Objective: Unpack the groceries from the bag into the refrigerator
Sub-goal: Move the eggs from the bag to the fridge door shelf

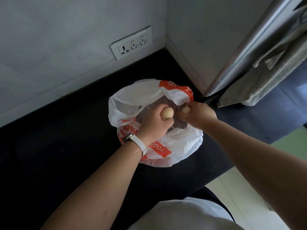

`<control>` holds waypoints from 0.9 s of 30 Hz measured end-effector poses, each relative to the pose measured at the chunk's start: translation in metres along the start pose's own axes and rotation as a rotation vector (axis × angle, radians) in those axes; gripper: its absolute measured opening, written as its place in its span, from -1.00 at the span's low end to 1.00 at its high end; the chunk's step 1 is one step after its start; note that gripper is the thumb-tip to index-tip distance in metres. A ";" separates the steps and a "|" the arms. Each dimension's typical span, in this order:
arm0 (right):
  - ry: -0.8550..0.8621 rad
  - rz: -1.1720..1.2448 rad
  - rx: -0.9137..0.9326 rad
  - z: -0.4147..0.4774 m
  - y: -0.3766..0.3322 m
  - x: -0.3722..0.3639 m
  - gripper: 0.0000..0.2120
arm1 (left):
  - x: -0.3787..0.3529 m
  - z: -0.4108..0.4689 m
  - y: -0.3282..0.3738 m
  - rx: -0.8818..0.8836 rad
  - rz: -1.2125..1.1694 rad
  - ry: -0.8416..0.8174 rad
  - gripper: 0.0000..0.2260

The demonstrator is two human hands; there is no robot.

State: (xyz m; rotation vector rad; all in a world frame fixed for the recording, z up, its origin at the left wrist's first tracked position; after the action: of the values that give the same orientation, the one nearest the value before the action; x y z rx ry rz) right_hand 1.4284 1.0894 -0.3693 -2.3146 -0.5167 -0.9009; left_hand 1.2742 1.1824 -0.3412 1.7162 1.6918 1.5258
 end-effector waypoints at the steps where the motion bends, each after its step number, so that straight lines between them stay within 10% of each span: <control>1: -0.017 0.053 -0.002 0.000 0.002 -0.001 -0.66 | 0.000 -0.001 0.001 0.000 -0.008 0.007 -0.66; 27: 0.301 0.256 0.331 -0.080 -0.002 0.043 -0.64 | -0.002 -0.033 0.036 -0.094 -0.052 0.052 -0.65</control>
State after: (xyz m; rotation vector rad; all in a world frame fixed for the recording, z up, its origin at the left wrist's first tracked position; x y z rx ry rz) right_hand 1.4189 1.0451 -0.2911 -1.8549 -0.2147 -0.9372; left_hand 1.2678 1.1562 -0.3001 1.5866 1.6481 1.6128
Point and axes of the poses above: each hand's wrist, its own z-axis towards the middle knuckle, its own x-axis out of the back of the hand, y = z × x, the point moved 7 cm from there along z, towards the middle knuckle, and after that the axes turned 13 degrees about -y, right-handed, at the moved point
